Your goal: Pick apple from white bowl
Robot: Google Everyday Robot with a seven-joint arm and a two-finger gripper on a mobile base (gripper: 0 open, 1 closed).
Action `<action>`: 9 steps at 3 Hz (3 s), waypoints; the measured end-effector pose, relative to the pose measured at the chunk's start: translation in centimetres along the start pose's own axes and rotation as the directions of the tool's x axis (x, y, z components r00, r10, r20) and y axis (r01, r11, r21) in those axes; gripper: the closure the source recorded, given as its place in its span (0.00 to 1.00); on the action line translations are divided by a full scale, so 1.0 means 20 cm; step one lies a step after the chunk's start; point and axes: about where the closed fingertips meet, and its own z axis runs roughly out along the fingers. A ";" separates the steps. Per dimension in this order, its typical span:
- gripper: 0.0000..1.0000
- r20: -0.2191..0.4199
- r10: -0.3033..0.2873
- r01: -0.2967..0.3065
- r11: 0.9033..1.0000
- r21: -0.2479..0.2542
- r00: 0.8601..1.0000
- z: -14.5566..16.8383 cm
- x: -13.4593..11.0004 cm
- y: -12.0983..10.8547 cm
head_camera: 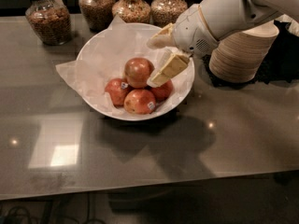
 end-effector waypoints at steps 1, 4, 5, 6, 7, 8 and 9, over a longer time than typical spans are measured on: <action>0.29 0.040 0.000 0.002 0.999 -0.033 0.999 0.06 0.00 -0.01; 0.28 0.113 -0.044 0.061 0.987 -0.150 0.993 0.29 -0.05 0.01; 0.47 0.116 -0.040 0.058 0.986 -0.157 0.992 0.31 -0.03 0.02; 0.70 0.117 -0.040 0.058 0.986 -0.157 0.992 0.31 -0.03 0.02; 0.93 0.117 -0.040 0.058 0.986 -0.157 0.992 0.31 -0.03 0.02; 1.00 0.117 -0.040 0.058 0.986 -0.157 0.992 0.31 -0.03 0.02; 1.00 0.197 -0.056 0.085 0.986 -0.141 0.979 0.26 -0.11 0.01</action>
Offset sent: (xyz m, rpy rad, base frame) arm 0.0096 0.0375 -0.0203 0.0830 0.0611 0.1448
